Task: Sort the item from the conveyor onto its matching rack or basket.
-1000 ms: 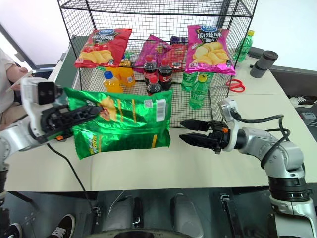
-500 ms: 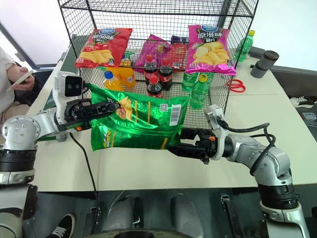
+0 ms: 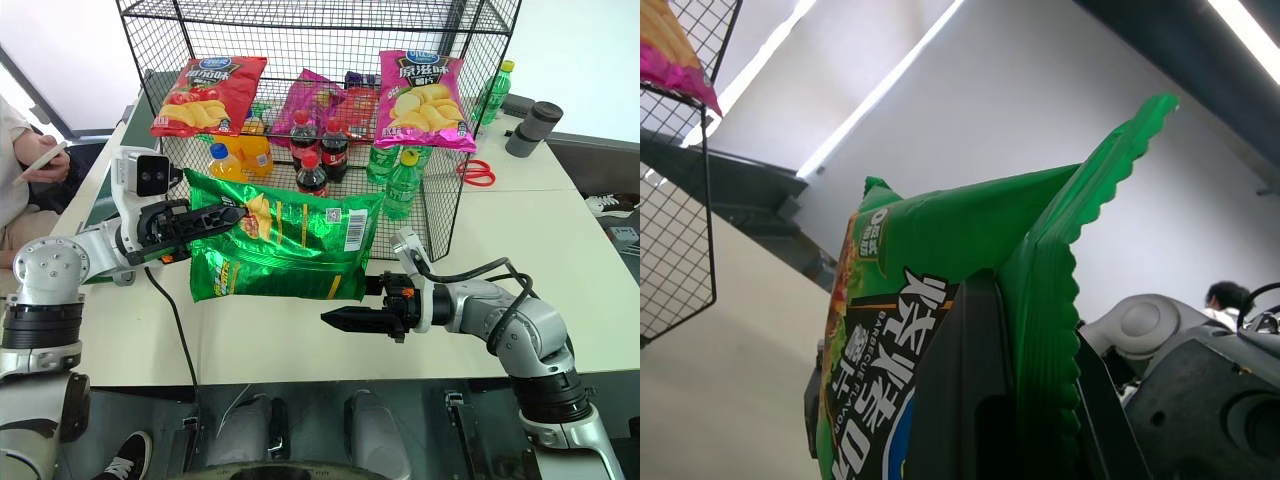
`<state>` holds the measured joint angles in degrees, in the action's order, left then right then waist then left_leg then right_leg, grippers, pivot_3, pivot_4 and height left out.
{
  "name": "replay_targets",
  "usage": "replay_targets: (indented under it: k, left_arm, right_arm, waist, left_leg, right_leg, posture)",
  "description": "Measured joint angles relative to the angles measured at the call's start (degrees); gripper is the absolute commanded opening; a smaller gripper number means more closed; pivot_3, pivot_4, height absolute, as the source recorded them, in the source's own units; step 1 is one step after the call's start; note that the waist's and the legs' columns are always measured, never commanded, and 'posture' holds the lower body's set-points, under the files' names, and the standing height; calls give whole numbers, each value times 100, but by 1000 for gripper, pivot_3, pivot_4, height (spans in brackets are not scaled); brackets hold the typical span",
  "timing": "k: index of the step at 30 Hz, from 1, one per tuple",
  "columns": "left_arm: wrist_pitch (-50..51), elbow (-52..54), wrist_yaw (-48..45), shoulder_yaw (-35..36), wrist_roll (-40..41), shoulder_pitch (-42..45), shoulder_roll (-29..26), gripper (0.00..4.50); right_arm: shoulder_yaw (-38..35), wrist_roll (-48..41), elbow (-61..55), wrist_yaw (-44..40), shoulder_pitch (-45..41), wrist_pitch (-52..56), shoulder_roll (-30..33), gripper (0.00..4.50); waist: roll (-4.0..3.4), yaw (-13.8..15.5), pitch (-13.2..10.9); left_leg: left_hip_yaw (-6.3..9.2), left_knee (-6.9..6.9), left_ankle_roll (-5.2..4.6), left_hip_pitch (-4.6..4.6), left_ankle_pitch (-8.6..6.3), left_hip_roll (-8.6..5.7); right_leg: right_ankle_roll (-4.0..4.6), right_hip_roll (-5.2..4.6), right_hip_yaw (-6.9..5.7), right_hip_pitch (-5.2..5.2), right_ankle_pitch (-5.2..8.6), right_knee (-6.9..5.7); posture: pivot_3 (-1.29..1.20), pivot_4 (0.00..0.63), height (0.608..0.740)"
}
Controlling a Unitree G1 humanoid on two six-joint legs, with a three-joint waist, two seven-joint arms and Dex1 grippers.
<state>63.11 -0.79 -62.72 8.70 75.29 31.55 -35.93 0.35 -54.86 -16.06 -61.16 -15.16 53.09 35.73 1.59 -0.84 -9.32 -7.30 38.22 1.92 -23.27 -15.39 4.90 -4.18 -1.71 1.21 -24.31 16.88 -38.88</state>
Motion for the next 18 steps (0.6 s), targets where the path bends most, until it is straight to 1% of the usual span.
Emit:
replay_targets:
  k: [1,2,3,5,6,8,9,10,12,15,18]
  left_arm:
    - [0,16,27,9,-13,-29,3,0]
    - [0,37,45,10,-28,-49,5,0]
    - [0,70,47,25,-42,-71,4,0]
    - [-3,111,50,59,-106,-131,3,0]
    - [-25,115,51,63,-144,-164,9,0]
    - [-134,115,62,79,-286,-183,12,0]
    - [-267,114,80,87,-463,-183,11,415]
    - [-332,102,90,91,-546,-185,10,540]
    - [-626,40,84,102,-914,-198,-19,1244]
    - [-863,-35,68,123,-1238,-244,-42,2602]
    - [-984,-31,40,188,-1412,-452,-167,4123]
  right_arm:
    - [0,0,28,3,-32,3,-16,2337]
    - [-2,0,52,3,-59,2,-26,1759]
    - [-9,-4,68,5,-77,7,-36,1348]
    - [-44,-59,99,18,-90,34,-65,372]
    - [-62,-64,107,22,-95,43,-82,130]
    - [-62,-52,111,10,-94,42,-76,129]
    - [-66,-49,112,12,-93,35,-77,129]
    - [-71,-46,113,12,-93,32,-77,129]
    - [-106,82,135,19,-91,-116,-66,129]
    - [-122,447,178,10,-91,-459,92,129]
    - [-118,1004,140,-5,-58,-986,382,129]
  waist:
    - [0,-3,0]
    - [0,-1,0]
    - [0,2,0]
    - [0,3,0]
    - [0,4,0]
    - [0,5,0]
    - [0,5,0]
    - [0,6,0]
    - [0,7,0]
    - [0,6,0]
    - [-1,-9,0]
  left_leg:
    - [0,0,0,0,0,0]
    - [1,-1,0,0,0,0]
    - [2,-1,0,-1,0,0]
    - [1,0,0,-1,0,0]
    - [1,0,0,-1,0,0]
    - [1,0,0,-1,0,0]
    - [0,0,0,-1,0,0]
    - [0,0,0,-1,0,0]
    - [-1,0,0,-1,0,0]
    - [-1,0,0,-2,0,0]
    - [-3,-3,0,-2,0,0]
  right_leg:
    - [0,0,0,0,0,0]
    - [0,0,-1,-1,0,0]
    - [0,0,-1,-1,0,0]
    - [0,0,0,-1,0,0]
    - [0,0,-1,-1,0,0]
    - [0,0,-1,-1,0,0]
    - [0,0,-1,-1,0,0]
    - [0,0,-1,-1,0,0]
    - [0,0,0,-1,0,0]
    - [0,0,-1,-2,0,1]
    - [0,0,2,-6,0,1]
  posture:
    - [0,150,740]
    - [0,150,740]
    - [0,150,740]
    - [0,150,740]
    - [0,150,740]
    - [0,150,740]
    - [0,150,740]
    - [0,150,740]
    - [0,150,740]
    - [0,150,740]
    - [0,150,740]
